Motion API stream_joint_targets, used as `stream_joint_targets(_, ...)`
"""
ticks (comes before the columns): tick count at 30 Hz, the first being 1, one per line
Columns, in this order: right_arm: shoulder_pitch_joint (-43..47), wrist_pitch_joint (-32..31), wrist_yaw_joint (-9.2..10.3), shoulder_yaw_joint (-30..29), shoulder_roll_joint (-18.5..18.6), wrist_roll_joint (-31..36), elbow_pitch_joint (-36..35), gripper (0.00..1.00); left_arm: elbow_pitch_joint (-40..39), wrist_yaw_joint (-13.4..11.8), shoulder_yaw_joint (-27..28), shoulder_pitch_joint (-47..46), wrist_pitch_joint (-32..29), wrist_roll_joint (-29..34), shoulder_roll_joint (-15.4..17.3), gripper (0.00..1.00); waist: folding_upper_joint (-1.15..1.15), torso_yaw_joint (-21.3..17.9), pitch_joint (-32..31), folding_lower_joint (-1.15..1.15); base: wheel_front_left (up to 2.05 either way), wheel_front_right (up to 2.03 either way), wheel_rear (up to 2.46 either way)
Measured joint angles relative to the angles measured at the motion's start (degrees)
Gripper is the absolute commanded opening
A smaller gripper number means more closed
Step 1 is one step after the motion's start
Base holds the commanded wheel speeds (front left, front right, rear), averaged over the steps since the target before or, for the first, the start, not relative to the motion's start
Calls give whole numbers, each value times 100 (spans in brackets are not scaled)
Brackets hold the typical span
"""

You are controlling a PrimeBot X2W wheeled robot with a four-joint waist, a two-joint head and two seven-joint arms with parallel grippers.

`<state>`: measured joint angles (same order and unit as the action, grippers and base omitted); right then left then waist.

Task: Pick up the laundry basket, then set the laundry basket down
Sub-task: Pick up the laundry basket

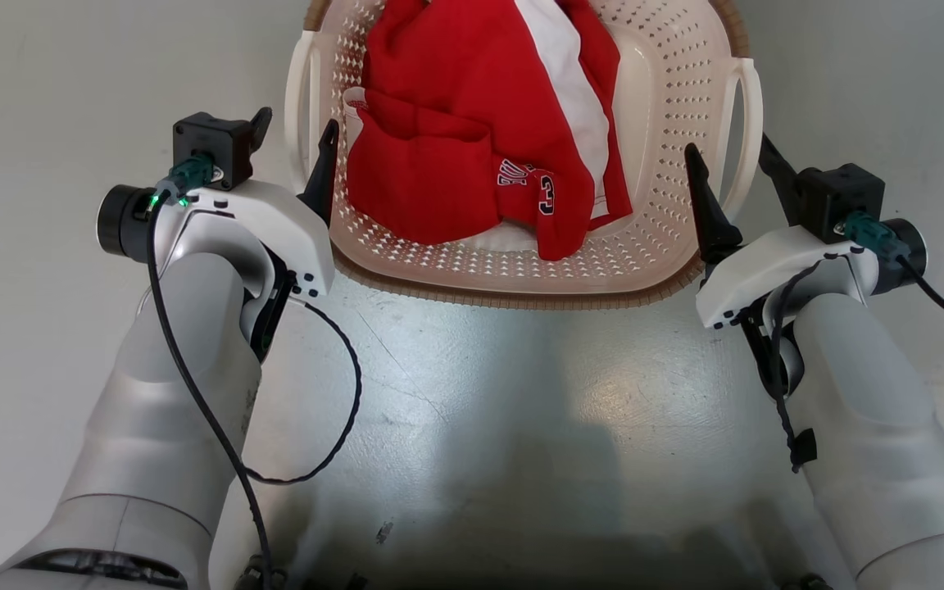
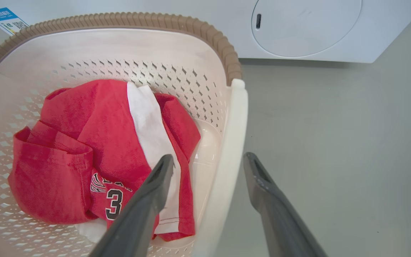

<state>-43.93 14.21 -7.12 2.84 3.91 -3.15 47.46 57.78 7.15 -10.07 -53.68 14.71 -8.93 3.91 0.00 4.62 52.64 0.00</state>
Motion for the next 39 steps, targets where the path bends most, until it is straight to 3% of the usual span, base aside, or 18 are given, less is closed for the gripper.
stream_joint_targets(37,-213,0,0,165,16,-207,119,100,397,0,-478,-449,0,33,178,99,0,-173,167,0,0,0,0)
stream_joint_targets(38,-213,0,0,182,18,-218,119,98,402,0,-479,-449,0,32,176,56,0,-172,167,0,0,0,0)
stream_joint_targets(39,-213,0,0,216,19,-241,119,26,422,0,-482,-449,0,16,170,0,0,-170,166,0,0,0,0)
